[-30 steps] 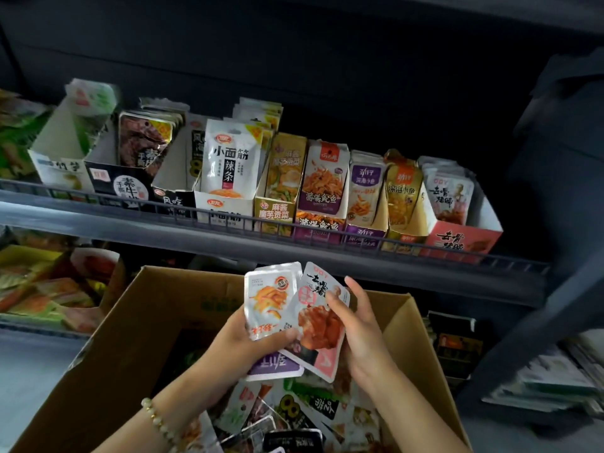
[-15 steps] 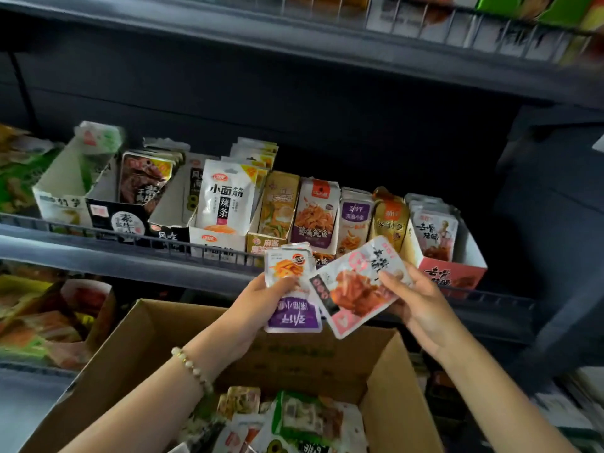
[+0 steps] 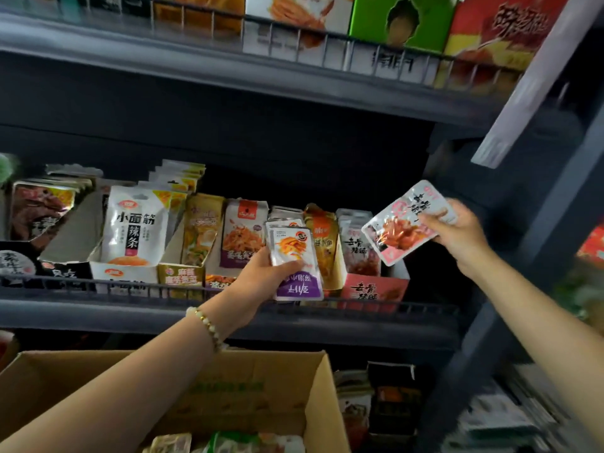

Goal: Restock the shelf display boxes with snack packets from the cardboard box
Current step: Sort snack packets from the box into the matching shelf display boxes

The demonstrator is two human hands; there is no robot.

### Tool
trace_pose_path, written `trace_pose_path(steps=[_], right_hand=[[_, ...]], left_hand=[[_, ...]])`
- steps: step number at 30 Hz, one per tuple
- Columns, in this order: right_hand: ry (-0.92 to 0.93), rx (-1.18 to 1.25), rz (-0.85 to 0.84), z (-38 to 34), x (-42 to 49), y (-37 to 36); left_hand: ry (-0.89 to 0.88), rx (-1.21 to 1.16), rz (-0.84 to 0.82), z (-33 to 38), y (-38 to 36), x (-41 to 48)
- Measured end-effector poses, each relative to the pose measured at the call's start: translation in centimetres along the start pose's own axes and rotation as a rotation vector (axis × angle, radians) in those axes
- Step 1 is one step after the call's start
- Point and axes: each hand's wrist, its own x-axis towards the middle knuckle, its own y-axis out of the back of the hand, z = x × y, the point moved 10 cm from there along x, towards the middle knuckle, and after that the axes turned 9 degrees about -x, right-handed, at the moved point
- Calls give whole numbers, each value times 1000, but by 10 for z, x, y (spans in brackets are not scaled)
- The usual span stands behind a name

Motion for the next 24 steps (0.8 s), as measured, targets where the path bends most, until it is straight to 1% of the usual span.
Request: trace_pose_path(steps=[2, 5, 7, 10, 14, 16, 17, 19, 20, 21, 22, 24], right_hand=[[46, -104, -75, 4, 14, -15], [78, -335, -321, 18, 22, -59], [64, -406, -423, 32, 26, -82], [93, -528, -455, 47, 29, -101], [127, -555, -480, 62, 32, -114], [219, -586, -426, 54, 30, -110], [281, -601, -355, 43, 27, -104], [370, -529, -187, 16, 14, -89], [372, -445, -150, 4, 3, -85], [344, -358, -161, -6, -11, -87], [300, -278, -217, -12, -25, -94], [176, -166, -375, -20, -58, -116]], left_hand=[[-10, 16, 8, -3, -5, 5], [-12, 22, 18, -7, -10, 11], [-23, 34, 14, -9, -14, 13], [-60, 68, 10, -10, -16, 15], [-156, 161, 21, -4, -19, 20], [-195, 192, 33, -2, -20, 19], [-209, 192, 32, -2, -22, 20], [-227, 150, 23, -3, -25, 20], [-232, 116, 31, -3, -25, 20], [-237, 83, 40, -2, -24, 21], [-242, 52, 44, -1, -25, 21], [-261, 4, 17, 3, -31, 18]])
